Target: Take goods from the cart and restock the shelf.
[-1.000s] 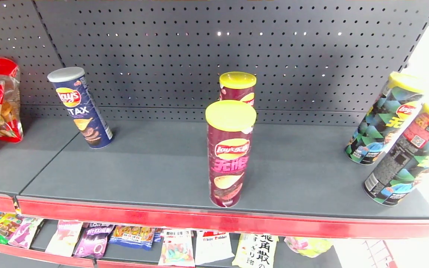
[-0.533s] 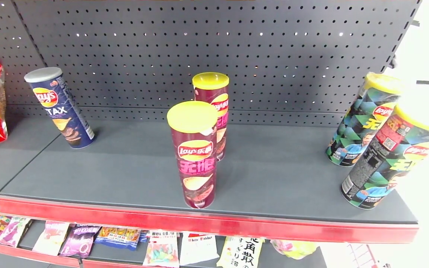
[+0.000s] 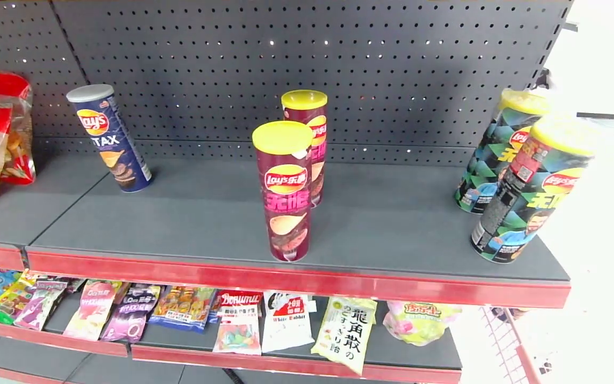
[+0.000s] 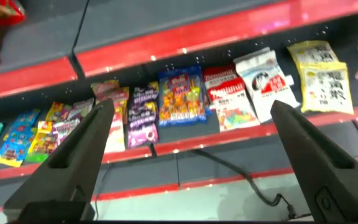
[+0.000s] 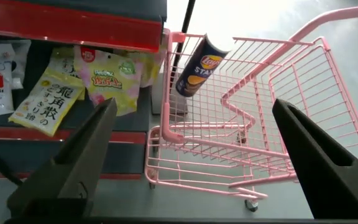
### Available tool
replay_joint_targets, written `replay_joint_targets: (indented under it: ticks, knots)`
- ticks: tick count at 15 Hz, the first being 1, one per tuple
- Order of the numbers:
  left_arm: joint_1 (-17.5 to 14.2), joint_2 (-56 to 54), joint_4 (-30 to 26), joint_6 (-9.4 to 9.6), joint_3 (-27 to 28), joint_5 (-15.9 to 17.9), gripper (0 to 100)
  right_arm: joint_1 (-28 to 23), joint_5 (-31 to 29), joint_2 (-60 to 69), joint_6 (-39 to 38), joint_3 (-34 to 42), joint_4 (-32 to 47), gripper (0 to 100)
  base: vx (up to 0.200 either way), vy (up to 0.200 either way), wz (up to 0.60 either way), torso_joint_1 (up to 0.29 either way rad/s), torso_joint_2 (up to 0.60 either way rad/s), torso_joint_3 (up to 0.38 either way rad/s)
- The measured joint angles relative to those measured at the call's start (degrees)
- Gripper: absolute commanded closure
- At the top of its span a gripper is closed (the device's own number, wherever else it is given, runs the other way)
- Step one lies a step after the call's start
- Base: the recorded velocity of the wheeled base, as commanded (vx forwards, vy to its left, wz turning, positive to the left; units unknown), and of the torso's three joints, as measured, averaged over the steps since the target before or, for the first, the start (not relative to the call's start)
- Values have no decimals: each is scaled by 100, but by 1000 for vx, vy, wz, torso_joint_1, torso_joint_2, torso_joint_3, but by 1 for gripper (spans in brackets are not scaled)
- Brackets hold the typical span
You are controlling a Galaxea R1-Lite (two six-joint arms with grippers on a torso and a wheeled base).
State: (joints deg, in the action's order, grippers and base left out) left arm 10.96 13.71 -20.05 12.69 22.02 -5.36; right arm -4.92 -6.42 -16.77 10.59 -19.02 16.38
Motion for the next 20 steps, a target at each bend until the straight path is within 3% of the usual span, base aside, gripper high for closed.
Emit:
replay_joint_targets:
  ticks: [5, 10, 20]
  knots:
    - [4, -2, 0, -2, -5, 11, 0, -11, -6, 38, 90, 102, -5, 0, 0, 0, -480, 0, -2, 5]
    - [4, -13, -2, 0, -5, -5, 0, -9, -6, 90, 98, 152, -5, 0, 0, 0, 0, 0, 0, 0]
    - [-2, -62, 7, 80, 4, -22, 0, -6, -15, 305, 98, 232, 15, 0, 0, -180, 0, 3, 2, 1]
